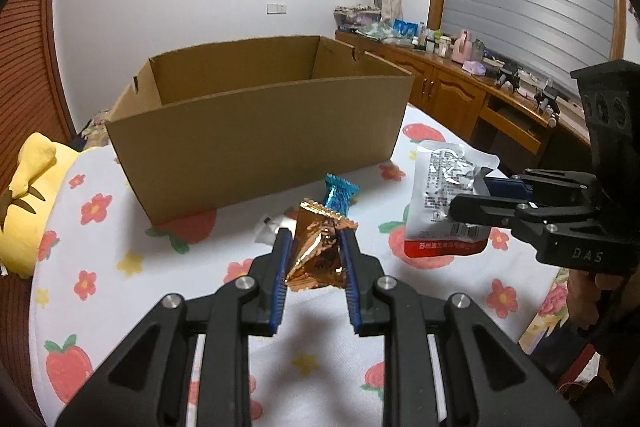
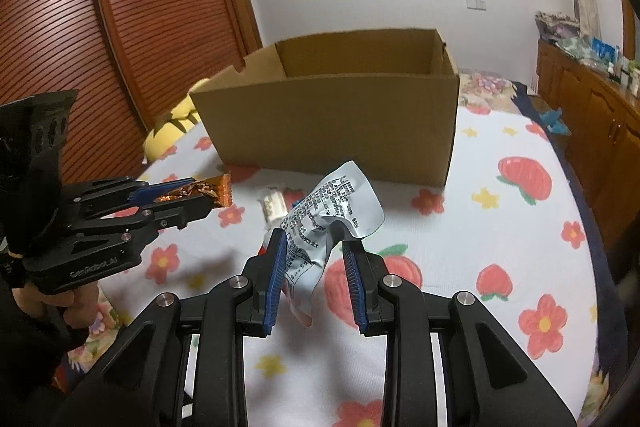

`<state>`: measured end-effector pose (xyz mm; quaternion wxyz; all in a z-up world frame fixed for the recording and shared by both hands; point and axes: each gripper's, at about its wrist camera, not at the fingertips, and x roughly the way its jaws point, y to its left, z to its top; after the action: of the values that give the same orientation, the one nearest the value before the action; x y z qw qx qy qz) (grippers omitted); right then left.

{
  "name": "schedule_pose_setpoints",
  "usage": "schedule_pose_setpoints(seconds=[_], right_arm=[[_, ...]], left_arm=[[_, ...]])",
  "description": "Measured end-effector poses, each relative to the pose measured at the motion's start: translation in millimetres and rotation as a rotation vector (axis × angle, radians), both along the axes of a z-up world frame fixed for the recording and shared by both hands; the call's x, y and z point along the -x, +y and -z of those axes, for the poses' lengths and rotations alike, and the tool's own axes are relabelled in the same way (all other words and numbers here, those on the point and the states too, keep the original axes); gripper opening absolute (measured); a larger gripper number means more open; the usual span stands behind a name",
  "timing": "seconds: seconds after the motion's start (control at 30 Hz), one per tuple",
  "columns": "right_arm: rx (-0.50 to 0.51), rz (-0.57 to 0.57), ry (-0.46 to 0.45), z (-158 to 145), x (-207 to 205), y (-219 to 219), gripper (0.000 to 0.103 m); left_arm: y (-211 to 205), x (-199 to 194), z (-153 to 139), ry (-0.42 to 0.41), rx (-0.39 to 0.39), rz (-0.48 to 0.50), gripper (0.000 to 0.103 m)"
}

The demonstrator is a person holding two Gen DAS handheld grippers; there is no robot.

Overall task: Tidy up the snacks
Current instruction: 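Lift both held packets and carry them over the cardboard box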

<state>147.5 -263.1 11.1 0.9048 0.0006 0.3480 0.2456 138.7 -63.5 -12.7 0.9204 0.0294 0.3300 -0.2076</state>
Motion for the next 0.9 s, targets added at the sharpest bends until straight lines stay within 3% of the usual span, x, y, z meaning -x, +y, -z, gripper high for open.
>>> schedule_pose_setpoints(seconds=[0.43,0.9], right_arm=[[-0.012,-0.013,-0.085,-33,5,4,0.027],[-0.043,-0.053,-0.158,-67,-54,13,0.027]], left_arm=[[11,0,-28,-0.064,0.014,-0.019,0.022],[35,-58,-69,-0.111,0.017,-0.077,0.022]])
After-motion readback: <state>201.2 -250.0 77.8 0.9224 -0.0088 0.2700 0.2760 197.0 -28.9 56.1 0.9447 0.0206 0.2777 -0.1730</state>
